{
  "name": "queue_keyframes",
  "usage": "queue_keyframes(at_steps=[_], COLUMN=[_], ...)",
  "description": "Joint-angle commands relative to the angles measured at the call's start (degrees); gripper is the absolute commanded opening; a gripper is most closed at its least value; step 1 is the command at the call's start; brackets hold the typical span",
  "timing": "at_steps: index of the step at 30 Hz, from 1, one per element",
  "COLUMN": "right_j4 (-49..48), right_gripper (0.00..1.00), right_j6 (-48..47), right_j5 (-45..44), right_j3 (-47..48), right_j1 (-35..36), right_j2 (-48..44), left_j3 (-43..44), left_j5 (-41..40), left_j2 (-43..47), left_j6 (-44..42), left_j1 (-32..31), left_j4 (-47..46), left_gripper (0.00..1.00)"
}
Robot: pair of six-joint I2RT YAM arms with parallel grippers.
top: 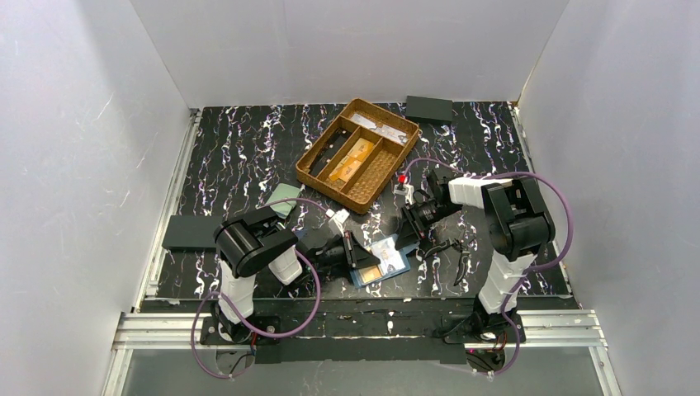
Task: Take the credit cards out of the card holder
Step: Remove the credit card from the card holder.
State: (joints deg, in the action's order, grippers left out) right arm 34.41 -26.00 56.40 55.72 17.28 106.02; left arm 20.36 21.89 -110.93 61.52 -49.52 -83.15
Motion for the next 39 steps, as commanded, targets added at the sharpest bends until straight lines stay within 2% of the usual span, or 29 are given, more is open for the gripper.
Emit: queue_keyframes(at_steps=[1,4,9,17,39], right_j4=[3.9,4.42,2.87,0.13,-0.04], right_gripper=[0.19,0.07,0.01,0.01,0.01], right_j6=[-2.15,-2.64,-1.16,1.3,1.92], right_j5=[2.92,2.52,-0.88,-5.22,-6.71], right_j3=[2.44,2.83,2.73,1.96,2.1], right_j1=[-0.05,-0.05,-0.13,-0.93,-4.02], right_j2=[1.23,1.56,1.56,1.32,0.95], left_j3=[-0.14,-0.47,-1.24,-1.77,-7.96], left_j5=[0.05,-0.31,-0.58,1.05,4.7], left_j2=[1.79,1.82,1.62,-0.05,3.78], left_j6=[-2.54,-2.54,-2.02,0.0,2.02], left_j1=[-0.32,-0.32,-0.16,1.15,6.32], left_j4=[1.44,1.48,1.42,1.33,2.09], left_gripper=[0.0,0.0,0.0,0.0,0.0])
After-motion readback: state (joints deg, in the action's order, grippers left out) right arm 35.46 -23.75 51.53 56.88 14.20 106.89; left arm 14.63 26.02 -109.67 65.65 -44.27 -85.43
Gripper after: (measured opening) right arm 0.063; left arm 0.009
